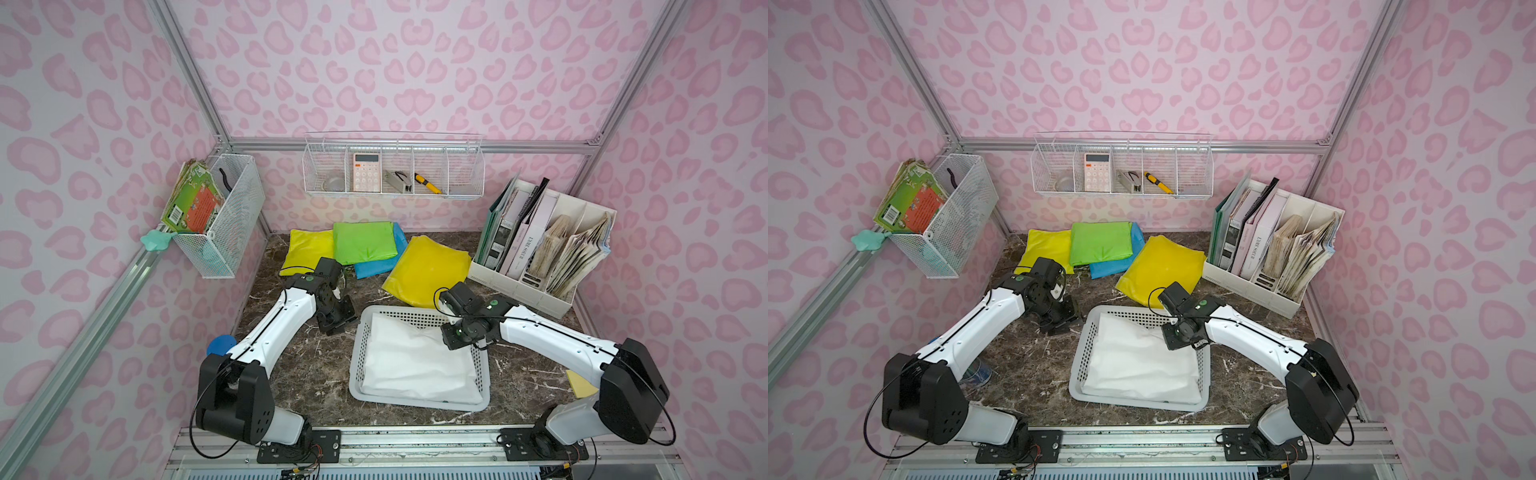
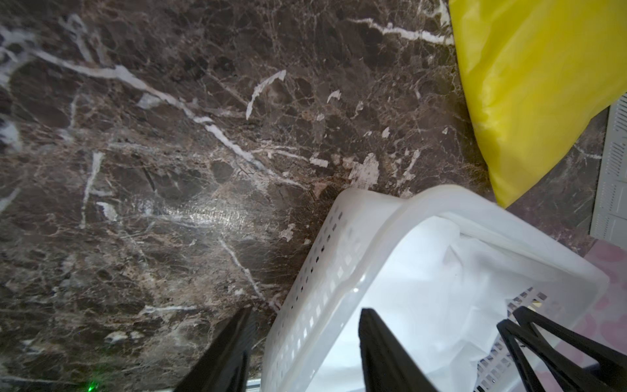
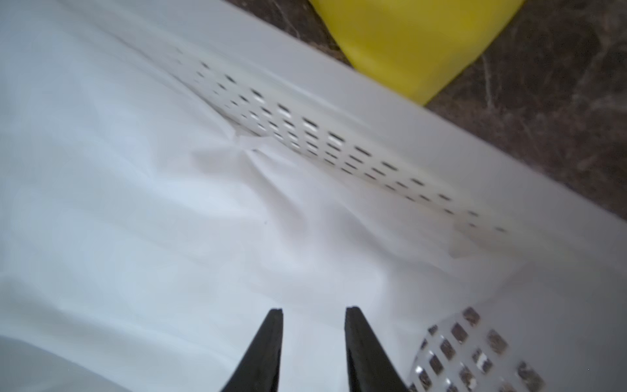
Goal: Put the folded raincoat in the basket
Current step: Move the basket to the center of the board, then move the raincoat to the center of the board.
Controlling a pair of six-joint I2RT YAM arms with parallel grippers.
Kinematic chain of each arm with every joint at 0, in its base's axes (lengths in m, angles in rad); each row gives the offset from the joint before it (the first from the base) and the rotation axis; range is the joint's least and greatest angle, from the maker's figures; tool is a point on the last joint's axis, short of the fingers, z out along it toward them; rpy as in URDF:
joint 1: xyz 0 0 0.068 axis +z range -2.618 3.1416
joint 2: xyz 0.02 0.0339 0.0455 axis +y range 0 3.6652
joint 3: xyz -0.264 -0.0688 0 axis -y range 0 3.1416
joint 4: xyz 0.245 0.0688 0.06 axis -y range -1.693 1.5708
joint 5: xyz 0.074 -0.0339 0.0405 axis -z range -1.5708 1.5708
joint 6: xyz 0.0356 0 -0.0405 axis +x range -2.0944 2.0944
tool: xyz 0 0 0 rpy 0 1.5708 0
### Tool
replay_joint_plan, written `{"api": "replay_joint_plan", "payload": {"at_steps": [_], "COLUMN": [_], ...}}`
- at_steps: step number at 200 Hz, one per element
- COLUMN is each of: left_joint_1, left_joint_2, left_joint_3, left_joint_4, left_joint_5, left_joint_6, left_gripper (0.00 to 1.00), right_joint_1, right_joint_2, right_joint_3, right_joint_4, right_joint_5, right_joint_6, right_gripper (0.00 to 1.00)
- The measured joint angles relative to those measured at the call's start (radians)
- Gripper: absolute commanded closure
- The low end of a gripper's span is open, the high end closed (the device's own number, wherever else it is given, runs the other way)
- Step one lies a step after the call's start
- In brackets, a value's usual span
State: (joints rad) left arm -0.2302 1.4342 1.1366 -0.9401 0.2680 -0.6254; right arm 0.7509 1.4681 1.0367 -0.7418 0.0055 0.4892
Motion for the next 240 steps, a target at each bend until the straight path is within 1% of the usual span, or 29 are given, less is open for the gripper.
{"api": "replay_joint_plan", "payload": {"at_steps": [29,52,66,93,107,119,136,159,184,205,221,240], "left_joint_1": [0.0,-0.011,-0.032,-0.093,-0.116,-0.119,-0.122,-0.122,-0.105,-0.059,-0.031,-0.019], "left_joint_2": [-0.073,-0.126,-0.156,-0.197,-0.199,-0.185,-0.132,-0.011,0.178,0.391,0.542,0.679], "left_joint_3": [-0.061,-0.128,-0.169,-0.216,-0.217,-0.204,-0.142,0.006,0.225,0.442,0.581,0.715], "left_joint_4": [-0.012,-0.017,-0.017,-0.013,-0.002,0.002,0.013,0.027,0.052,0.066,0.08,0.077], "left_joint_5": [0.016,0.047,0.066,0.092,0.103,0.103,0.103,0.104,0.109,0.11,0.115,0.111], "left_joint_6": [-0.017,-0.034,-0.057,-0.091,-0.108,-0.115,-0.122,-0.103,-0.065,-0.018,0.025,0.082], "left_gripper": [0.45,0.45,0.45,0.44,0.44,0.44,0.44,0.45,0.47,0.48,0.47,0.46], "right_joint_1": [-0.111,-0.271,-0.358,-0.504,-0.54,-0.542,-0.525,-0.46,-0.346,-0.254,-0.219,-0.193], "right_joint_2": [-0.015,0.003,0.018,0.015,0.003,-0.01,-0.032,-0.074,-0.093,-0.108,-0.117,-0.127], "right_joint_3": [-0.047,-0.086,-0.098,-0.079,-0.036,0.011,0.066,0.097,0.096,0.062,0.027,-0.008], "right_joint_4": [-0.023,-0.033,-0.039,-0.047,-0.049,-0.032,-0.004,0.067,0.119,0.149,0.167,0.169], "right_joint_5": [0.08,0.162,0.235,0.365,0.401,0.406,0.386,0.269,0.12,0.042,0.011,-0.023], "right_joint_6": [0.077,0.108,0.108,0.099,0.081,0.056,0.024,-0.05,-0.076,-0.068,-0.039,-0.01], "right_gripper": [0.7,0.69,0.64,0.57,0.55,0.54,0.54,0.53,0.54,0.54,0.54,0.54]}}
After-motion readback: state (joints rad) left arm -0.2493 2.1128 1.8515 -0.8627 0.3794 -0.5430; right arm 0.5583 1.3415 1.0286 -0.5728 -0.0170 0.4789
